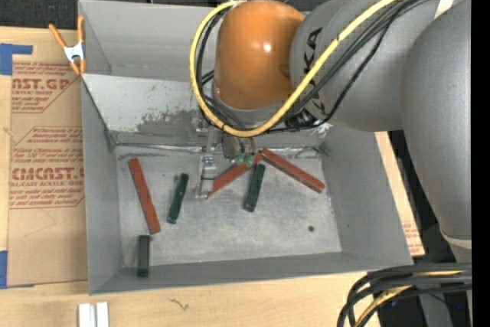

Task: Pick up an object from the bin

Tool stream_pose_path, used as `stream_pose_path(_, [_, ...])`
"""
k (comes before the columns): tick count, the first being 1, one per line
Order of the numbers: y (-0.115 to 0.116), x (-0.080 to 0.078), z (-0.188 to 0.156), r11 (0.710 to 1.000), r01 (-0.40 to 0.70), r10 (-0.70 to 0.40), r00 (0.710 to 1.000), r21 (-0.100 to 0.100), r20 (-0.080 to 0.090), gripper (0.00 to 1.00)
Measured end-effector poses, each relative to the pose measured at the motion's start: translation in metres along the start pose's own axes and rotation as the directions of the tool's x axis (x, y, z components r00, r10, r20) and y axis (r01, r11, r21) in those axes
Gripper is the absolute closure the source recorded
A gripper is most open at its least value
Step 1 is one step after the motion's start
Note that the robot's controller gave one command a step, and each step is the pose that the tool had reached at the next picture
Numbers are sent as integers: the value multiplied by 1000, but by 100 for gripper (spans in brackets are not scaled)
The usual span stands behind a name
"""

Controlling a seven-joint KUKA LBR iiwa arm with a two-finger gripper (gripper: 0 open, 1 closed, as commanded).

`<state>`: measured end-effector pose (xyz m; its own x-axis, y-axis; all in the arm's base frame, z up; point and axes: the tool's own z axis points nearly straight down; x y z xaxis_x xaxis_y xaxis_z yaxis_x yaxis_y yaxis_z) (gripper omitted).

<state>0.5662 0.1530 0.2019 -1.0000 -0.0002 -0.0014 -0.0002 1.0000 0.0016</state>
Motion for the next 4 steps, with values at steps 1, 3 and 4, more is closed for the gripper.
stream_pose_path(1, [-63, -2, 86, 999, -47, 47, 999, 5, -8, 0])
stream_pose_path(3, [-142, -8, 131, 996, -93, 93, 996, 1, 0, 100])
stream_pose_path(4, [-157, -9, -11, 999, -33, 33, 999, 2, 9, 100])
